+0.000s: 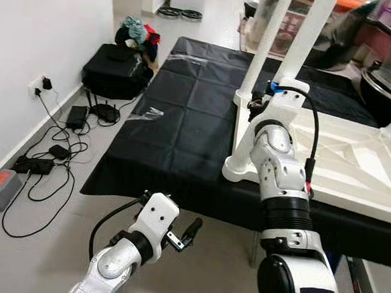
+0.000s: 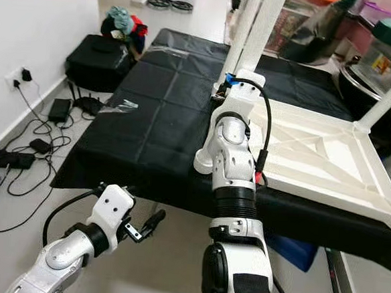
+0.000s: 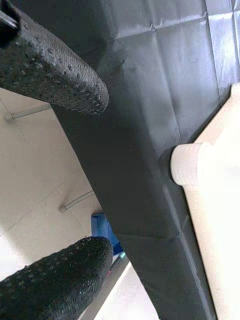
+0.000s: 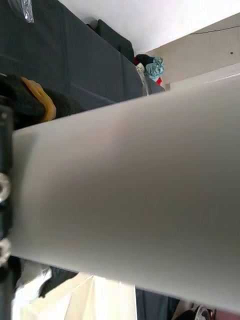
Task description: Building children table
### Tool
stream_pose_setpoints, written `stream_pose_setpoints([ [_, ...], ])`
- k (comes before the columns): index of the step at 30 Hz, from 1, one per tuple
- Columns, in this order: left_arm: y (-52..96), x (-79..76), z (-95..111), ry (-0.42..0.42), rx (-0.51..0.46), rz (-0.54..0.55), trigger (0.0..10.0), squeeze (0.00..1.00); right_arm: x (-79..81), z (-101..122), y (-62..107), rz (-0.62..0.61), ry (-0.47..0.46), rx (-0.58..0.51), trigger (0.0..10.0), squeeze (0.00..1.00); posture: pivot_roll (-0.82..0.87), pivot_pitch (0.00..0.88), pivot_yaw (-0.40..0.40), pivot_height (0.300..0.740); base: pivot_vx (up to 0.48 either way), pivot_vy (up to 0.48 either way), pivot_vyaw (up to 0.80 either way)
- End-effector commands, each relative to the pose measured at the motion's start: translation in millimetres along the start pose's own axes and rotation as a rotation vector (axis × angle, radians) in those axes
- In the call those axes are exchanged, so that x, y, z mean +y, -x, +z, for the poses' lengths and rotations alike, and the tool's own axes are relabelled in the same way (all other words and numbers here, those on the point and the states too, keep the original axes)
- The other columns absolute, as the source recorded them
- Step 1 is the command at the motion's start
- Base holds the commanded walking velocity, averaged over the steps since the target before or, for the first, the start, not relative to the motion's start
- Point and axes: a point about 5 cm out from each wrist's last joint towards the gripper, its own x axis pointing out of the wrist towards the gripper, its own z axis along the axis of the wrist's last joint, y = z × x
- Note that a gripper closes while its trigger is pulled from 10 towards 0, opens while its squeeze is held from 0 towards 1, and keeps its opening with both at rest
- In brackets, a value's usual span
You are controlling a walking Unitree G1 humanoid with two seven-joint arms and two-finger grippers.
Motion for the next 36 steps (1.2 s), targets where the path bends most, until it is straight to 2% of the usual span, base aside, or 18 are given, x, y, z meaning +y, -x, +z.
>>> stream_pose_setpoints([
  [1, -0.6, -1.3, -2.7, -0.004, 0.014, -0.004, 10.0, 0.0, 5.6, -12.9, 2.8, 0.05, -0.078, 0.082, 10.0, 0.18, 0.15, 0.057, -0.126, 0.74, 0.0, 0.0, 0.0],
  [2, -0.6, -1.3, -2.7, -0.004, 0.014, -0.004, 10.0, 0.0, 5.6, -12.9, 2.8, 0.05, -0.078, 0.082, 10.0, 0.18, 0.15, 0.057, -0.126, 0.74, 0.0, 0.0, 0.0],
  [3, -0.6, -1.4, -2.8, -0.003, 0.015, -0.004, 10.0, 0.0, 15.8, -15.8, 4.2, 0.138, -0.099, 0.099, 10.0, 1.0, 0.15, 0.059, -0.122, 0.74, 0.0, 0.0, 0.0],
  [5, -0.9, -1.6, -2.6, -0.002, 0.015, -0.004, 10.0, 0.0, 40.0, -17.9, 8.9, 0.344, -0.111, 0.131, 10.0, 1.0, 0.15, 0.059, -0.126, 0.74, 0.0, 0.0, 0.0],
  [6, -1.0, -1.4, -2.5, -0.001, 0.014, -0.004, 10.0, 0.0, 49.8, -18.2, 11.4, 0.445, -0.141, 0.155, 10.0, 0.95, 0.15, 0.062, -0.127, 0.74, 0.0, 0.0, 0.0],
  [7, -1.2, -1.1, -2.4, 0.0, 0.013, -0.003, 10.0, 0.0, 58.7, -18.4, 15.2, 0.542, -0.194, 0.195, 10.0, 0.0, 0.14, 0.062, -0.124, 0.74, 0.0, 0.0, 0.0],
  [8, -1.3, -1.2, -2.4, 0.0, 0.013, -0.002, 10.0, 0.0, 64.5, -16.8, 20.2, 0.681, -0.18, 0.202, 10.0, 0.0, 0.14, 0.061, -0.124, 0.74, 0.0, 0.0, 0.0],
  [9, -1.3, -1.2, -2.4, 0.0, 0.013, -0.002, 10.0, 0.0, 64.5, -16.8, 20.2, 0.681, -0.18, 0.202, 10.0, 0.0, 0.14, 0.061, -0.124, 0.74, 0.0, 0.0, 0.0],
  [10, -1.5, -1.2, -2.4, 0.001, 0.013, -0.002, 10.0, 0.0, 69.2, -15.7, 26.7, 0.821, -0.149, 0.208, 10.0, 0.0, 0.14, 0.061, -0.125, 0.74, 0.0, 0.0, 0.0],
  [17, -1.8, -0.8, -2.3, 0.001, 0.012, -0.001, 10.0, 0.0, 58.0, -15.9, 30.2, 1.027, -0.055, 0.226, 10.0, 0.0, 0.14, 0.062, -0.125, 0.74, 0.0, 0.0, 0.0],
  [18, -1.8, -0.8, -2.1, 0.001, 0.011, 0.0, 10.0, 0.0, 51.2, -11.5, 31.6, 1.128, -0.047, 0.223, 10.0, 0.0, 0.15, 0.063, -0.128, 0.74, 0.0, 0.0, 0.0],
  [21, -1.9, -0.8, -2.0, 0.001, 0.011, 0.001, 10.0, 0.0, 46.9, -8.0, 32.7, 1.19, -0.047, 0.219, 10.0, 0.0, 0.15, 0.063, -0.128, 0.74, 0.0, 0.0, 0.0],
  [22, -1.7, -0.6, -1.8, 0.001, 0.01, 0.002, 10.0, 0.0, 42.0, -2.4, 36.8, 1.295, -0.038, 0.2, 10.0, 0.0, 0.14, 0.066, -0.126, 0.74, 0.0, 0.0, 0.0],
  [23, -1.7, -0.6, -1.8, 0.001, 0.01, 0.002, 10.0, 0.0, 42.0, -2.4, 36.8, 1.295, -0.038, 0.2, 10.0, 0.0, 0.14, 0.066, -0.126, 0.74, 0.0, 0.0, 0.0],
  [24, -1.6, -0.5, -1.7, 0.001, 0.01, 0.003, 10.0, 0.0, 39.0, 2.0, 39.8, 1.38, -0.022, 0.187, 10.0, 0.0, 0.14, 0.066, -0.126, 0.74, 0.0, 0.0, 0.0],
  [27, -1.4, -0.3, -1.3, 0.001, 0.009, 0.004, 10.0, 0.0, 36.5, 7.6, 41.1, 1.476, 0.001, 0.178, 10.0, 0.0, 0.15, 0.068, -0.13, 0.74, 0.0, 0.0, 0.0],
  [35, -1.0, -0.8, -1.2, 0.004, 0.01, 0.007, 10.0, 0.0, 39.1, 11.1, 42.5, 1.573, -0.027, 0.176, 10.0, 0.0, 0.15, 0.074, -0.129, 0.74, 0.0, 0.0, 0.0],
  [36, -1.0, -1.1, -1.1, 0.005, 0.009, 0.008, 10.0, 0.0, 39.0, 9.7, 41.1, 1.579, -0.016, 0.178, 2.4, 0.0, 0.15, 0.075, -0.13, 0.74, 0.0, 0.0, 0.0],
])
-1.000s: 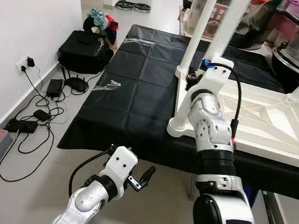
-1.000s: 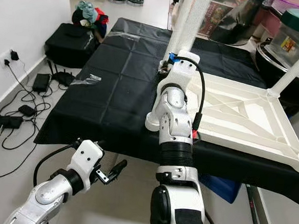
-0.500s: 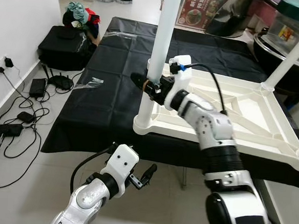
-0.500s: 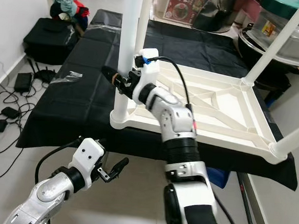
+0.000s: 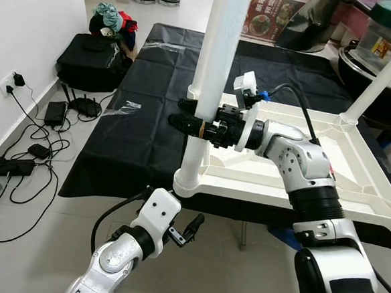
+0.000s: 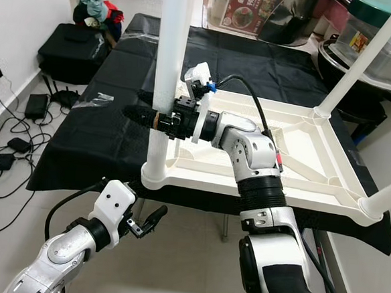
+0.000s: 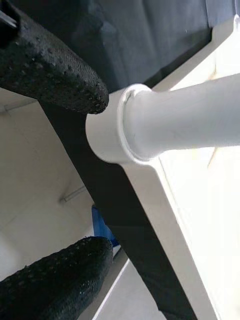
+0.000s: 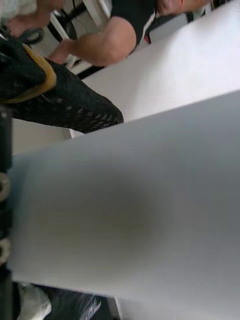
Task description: Building children table
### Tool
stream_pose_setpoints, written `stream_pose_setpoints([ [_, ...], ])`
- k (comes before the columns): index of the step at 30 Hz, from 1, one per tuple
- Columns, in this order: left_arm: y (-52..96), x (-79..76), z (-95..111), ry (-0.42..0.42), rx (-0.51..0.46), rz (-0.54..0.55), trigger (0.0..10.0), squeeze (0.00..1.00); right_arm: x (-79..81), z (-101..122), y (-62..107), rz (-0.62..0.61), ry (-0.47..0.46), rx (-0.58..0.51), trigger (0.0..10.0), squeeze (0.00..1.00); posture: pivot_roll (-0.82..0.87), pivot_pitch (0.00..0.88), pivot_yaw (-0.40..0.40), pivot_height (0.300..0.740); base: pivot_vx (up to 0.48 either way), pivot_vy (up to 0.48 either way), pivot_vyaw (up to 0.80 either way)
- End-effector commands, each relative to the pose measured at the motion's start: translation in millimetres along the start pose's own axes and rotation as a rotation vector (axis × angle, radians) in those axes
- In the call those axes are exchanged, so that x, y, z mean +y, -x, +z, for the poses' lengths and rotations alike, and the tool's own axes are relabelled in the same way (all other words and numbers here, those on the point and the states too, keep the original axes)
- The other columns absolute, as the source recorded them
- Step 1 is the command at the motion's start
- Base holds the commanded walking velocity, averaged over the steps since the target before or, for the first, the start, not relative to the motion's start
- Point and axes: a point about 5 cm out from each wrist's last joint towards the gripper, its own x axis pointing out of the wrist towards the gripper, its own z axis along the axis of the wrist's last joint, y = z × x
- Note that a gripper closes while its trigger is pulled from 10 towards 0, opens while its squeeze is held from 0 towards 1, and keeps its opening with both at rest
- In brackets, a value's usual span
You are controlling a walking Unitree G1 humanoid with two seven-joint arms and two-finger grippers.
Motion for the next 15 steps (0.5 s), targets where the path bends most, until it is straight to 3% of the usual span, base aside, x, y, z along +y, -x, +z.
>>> stream_pose_setpoints([
  [1, 0.0, -1.9, -2.6, 0.006, 0.015, 0.002, 10.0, 0.0, 0.9, 1.9, -5.2, 0.045, 0.012, -0.007, 0.0, 0.0, 0.15, 0.075, -0.13, 0.74, 0.0, 0.0, 0.0],
  [11, -0.1, -1.9, -2.6, 0.008, 0.014, 0.003, 10.0, 0.0, -12.1, 3.4, -7.3, -0.083, 0.021, -0.037, 0.0, 0.0, 0.15, 0.075, -0.131, 0.74, 0.0, 0.0, 0.0],
  [13, 0.0, -1.6, -2.8, 0.008, 0.015, 0.003, 10.0, 0.0, -21.6, 5.3, -10.1, -0.213, 0.035, -0.056, 0.0, 0.0, 0.15, 0.074, -0.132, 0.74, 0.0, 0.0, 0.0],
  [15, -0.2, -1.9, -3.2, 0.008, 0.016, 0.002, 10.0, 0.0, -37.3, 5.5, -11.8, -0.468, 0.021, -0.076, 0.0, 0.0, 0.14, 0.069, -0.131, 0.74, 0.0, 0.0, 0.0],
])
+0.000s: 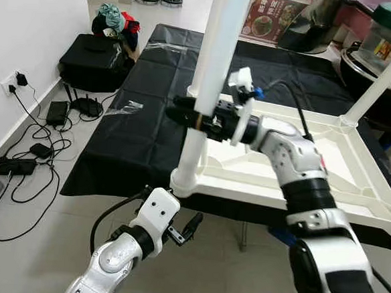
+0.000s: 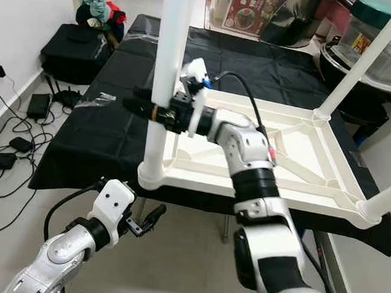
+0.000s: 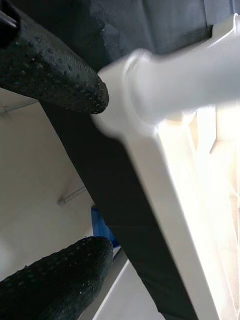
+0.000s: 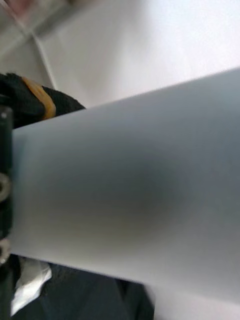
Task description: Building children table
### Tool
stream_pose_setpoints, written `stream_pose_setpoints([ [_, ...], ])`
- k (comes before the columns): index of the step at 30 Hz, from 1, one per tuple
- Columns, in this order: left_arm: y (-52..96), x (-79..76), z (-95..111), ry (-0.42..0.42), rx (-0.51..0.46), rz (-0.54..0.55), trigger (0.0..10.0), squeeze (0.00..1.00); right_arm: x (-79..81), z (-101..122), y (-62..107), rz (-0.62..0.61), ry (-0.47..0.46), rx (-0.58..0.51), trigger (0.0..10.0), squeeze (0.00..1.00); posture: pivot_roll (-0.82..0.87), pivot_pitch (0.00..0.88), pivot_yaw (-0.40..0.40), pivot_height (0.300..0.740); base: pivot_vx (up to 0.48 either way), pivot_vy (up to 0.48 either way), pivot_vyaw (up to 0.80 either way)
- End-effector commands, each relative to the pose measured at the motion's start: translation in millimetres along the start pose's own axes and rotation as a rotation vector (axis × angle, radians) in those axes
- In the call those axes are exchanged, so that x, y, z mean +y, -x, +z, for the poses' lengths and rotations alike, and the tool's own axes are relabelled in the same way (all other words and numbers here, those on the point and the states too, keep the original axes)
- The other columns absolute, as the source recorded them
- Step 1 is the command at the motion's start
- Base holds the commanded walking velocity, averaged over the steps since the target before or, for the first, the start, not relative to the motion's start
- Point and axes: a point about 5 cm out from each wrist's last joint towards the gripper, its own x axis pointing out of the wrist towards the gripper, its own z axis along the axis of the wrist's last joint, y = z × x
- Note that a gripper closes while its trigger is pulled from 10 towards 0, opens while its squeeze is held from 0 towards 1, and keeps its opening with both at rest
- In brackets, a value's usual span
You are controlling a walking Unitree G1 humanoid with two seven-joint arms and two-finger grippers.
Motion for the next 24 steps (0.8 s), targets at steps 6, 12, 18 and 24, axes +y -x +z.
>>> stream_pose_setpoints([
  [6, -0.2, -1.9, -4.3, 0.005, 0.018, -0.007, 10.0, 0.0, -32.6, -3.7, 9.1, -0.715, -0.039, -0.062, 0.0, 0.0, 0.14, 0.055, -0.125, 0.74, 0.0, 0.0, 0.0],
  [12, -0.9, -1.7, -5.4, -0.002, 0.021, -0.01, 10.0, 0.0, -30.8, -5.8, 21.0, -1.134, -0.098, -0.1, 0.0, 0.0, 0.14, 0.043, -0.128, 0.74, 0.0, 0.0, 0.0],
  [18, -2.0, -2.3, -6.1, -0.006, 0.023, -0.011, 10.0, 0.0, -7.1, -13.3, -14.0, -1.065, -0.278, -0.083, 10.0, 0.0, 0.15, 0.031, -0.132, 0.74, 0.0, 0.0, 0.0],
  [24, -2.6, -3.3, -6.2, -0.003, 0.022, -0.014, 10.0, 0.0, 22.5, -0.5, -44.3, -0.646, -0.348, -0.15, 10.0, 0.0, 0.15, 0.028, -0.136, 0.74, 0.0, 0.0, 0.0],
])
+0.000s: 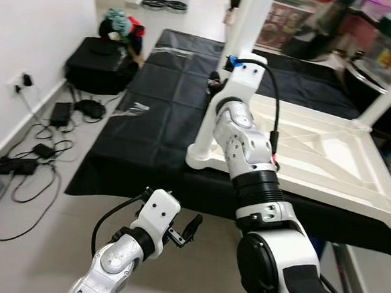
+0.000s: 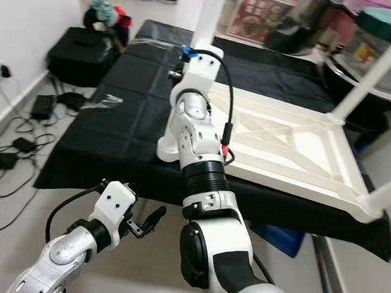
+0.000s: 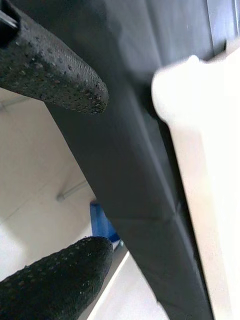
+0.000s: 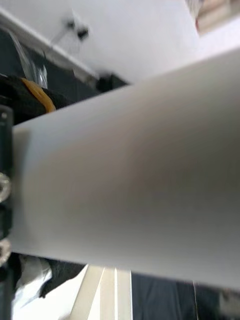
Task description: Building children table
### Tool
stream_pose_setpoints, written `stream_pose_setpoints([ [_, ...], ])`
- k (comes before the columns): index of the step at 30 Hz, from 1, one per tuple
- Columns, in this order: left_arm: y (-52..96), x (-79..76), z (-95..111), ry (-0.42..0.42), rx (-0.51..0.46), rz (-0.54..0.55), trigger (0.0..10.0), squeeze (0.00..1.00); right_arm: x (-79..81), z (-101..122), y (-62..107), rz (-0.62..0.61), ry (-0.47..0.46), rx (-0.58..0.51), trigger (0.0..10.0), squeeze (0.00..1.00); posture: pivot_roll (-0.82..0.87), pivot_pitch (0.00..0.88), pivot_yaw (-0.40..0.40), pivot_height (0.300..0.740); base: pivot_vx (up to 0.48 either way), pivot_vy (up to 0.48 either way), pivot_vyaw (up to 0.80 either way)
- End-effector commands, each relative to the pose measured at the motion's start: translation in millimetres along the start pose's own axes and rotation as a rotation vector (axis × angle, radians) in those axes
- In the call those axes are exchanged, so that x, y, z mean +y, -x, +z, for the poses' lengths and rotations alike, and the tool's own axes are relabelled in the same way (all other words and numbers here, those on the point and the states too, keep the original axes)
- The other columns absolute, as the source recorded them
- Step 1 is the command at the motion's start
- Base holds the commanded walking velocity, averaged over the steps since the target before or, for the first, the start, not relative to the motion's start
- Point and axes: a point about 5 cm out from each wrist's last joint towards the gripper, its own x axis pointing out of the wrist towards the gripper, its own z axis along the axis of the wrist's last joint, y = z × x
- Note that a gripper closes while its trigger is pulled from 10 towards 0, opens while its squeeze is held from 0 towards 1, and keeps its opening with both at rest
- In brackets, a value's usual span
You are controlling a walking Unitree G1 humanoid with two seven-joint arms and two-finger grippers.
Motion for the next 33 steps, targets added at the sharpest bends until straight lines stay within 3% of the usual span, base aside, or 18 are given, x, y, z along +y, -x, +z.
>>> stream_pose_setpoints([
  [1, -1.4, -2.8, -1.5, -0.009, 0.003, -0.011, 10.0, 0.0, 23.1, -6.9, 4.8, 0.21, -0.202, 0.064, 10.0, 0.0, 0.15, 0.028, -0.136, 0.74, 0.0, 0.0, 0.0],
  [2, -1.4, -2.9, -1.6, -0.008, 0.003, -0.011, 10.0, 0.0, 27.0, -7.1, 7.2, 0.273, -0.207, 0.074, 10.0, 0.09, 0.15, 0.028, -0.136, 0.74, 0.0, 0.0, 0.0],
  [3, -1.4, -2.9, -1.6, -0.008, 0.003, -0.011, 10.0, 0.0, 27.0, -7.1, 7.2, 0.273, -0.207, 0.074, 10.0, 0.09, 0.15, 0.028, -0.136, 0.74, 0.0, 0.0, 0.0],
  [4, -1.7, -2.6, -1.4, -0.007, 0.003, -0.014, 10.0, 0.0, 22.8, -12.1, 9.9, 0.29, -0.193, 0.099, 10.0, 1.0, 0.14, 0.033, -0.134, 0.74, 0.0, 0.0, 0.0],
  [10, -2.2, -2.4, -1.3, -0.007, 0.003, -0.016, 10.0, 0.0, 9.1, -16.1, 8.1, 0.21, -0.132, 0.091, 10.0, 1.0, 0.14, 0.034, -0.134, 0.74, 0.0, 0.0, 0.0],
  [11, -2.2, -2.2, -1.3, -0.007, 0.003, -0.016, 10.0, 0.0, 10.0, -17.1, 9.2, 0.233, -0.139, 0.098, 10.0, 0.0, 0.14, 0.039, -0.131, 0.74, 0.0, 0.0, 0.0],
  [15, -2.4, -2.0, -1.4, -0.008, 0.004, -0.016, 10.0, 0.0, 11.6, -19.4, 13.4, 0.318, -0.132, 0.121, 10.0, 0.0, 0.14, 0.04, -0.13, 0.74, 0.0, 0.0, 0.0],
  [17, -2.4, -1.9, -0.9, -0.009, 0.003, -0.014, 10.0, 0.0, 3.1, -27.3, 20.5, 0.437, -0.055, 0.208, 10.0, 0.0, 0.14, 0.041, -0.13, 0.74, 0.0, 0.0, 0.0],
  [20, -2.3, -1.8, -0.8, -0.007, 0.002, -0.014, 10.0, 0.0, -3.4, -31.3, 24.6, 0.493, -0.005, 0.246, 10.0, 0.0, 0.14, 0.041, -0.13, 0.74, 0.0, 0.0, 0.0],
  [21, -2.2, -1.9, -0.9, -0.006, 0.002, -0.014, 10.0, 0.0, -18.1, -38.0, 28.8, 0.517, 0.062, 0.296, 10.0, 0.0, 0.14, 0.044, -0.129, 0.74, 0.0, 0.0, 0.0],
  [23, -2.1, -1.7, -0.9, -0.001, 0.002, -0.017, 10.0, 0.0, -68.1, -43.5, 29.4, 0.386, 0.189, 0.334, 10.0, 0.0, 0.12, 0.045, -0.124, 0.74, 0.0, 0.0, 0.0],
  [24, -2.1, -1.7, -0.9, -0.001, 0.002, -0.017, 10.0, 0.0, -68.1, -43.5, 29.4, 0.386, 0.189, 0.334, 10.0, 0.0, 0.12, 0.045, -0.124, 0.74, 0.0, 0.0, 0.0],
  [25, -2.3, -1.7, -0.8, -0.001, 0.001, -0.018, 10.0, 0.0, -84.2, -42.5, 29.1, 0.323, 0.211, 0.33, 10.0, 0.0, 0.12, 0.045, -0.124, 0.74, 0.0, 0.0, 0.0],
  [27, -2.3, -1.7, -0.8, -0.001, 0.001, -0.018, 10.0, 0.0, -84.2, -42.5, 29.1, 0.323, 0.211, 0.33, 10.0, 0.0, 0.12, 0.045, -0.124, 0.74, 0.0, 0.0, 0.0],
  [29, -2.6, -1.4, -0.6, -0.002, 0.002, -0.02, 10.0, 0.0, -109.0, -33.8, 31.8, 0.272, 0.18, 0.264, 10.0, 0.0, 0.12, 0.047, -0.118, 0.74, 0.0, 0.0, 0.0],
  [31, -2.6, -1.4, -0.6, -0.002, 0.002, -0.02, 10.0, 0.0, -109.0, -33.8, 31.8, 0.272, 0.18, 0.264, 10.0, 0.0, 0.12, 0.047, -0.118, 0.74, 0.0, 0.0, 0.0],
  [33, -3.0, -0.9, -0.6, -0.004, 0.003, -0.02, 10.0, 0.0, -132.9, -35.1, 49.2, 0.321, 0.192, 0.216, 10.0, 0.0, 0.13, 0.047, -0.117, 0.74, 0.0, 0.0, 0.0],
])
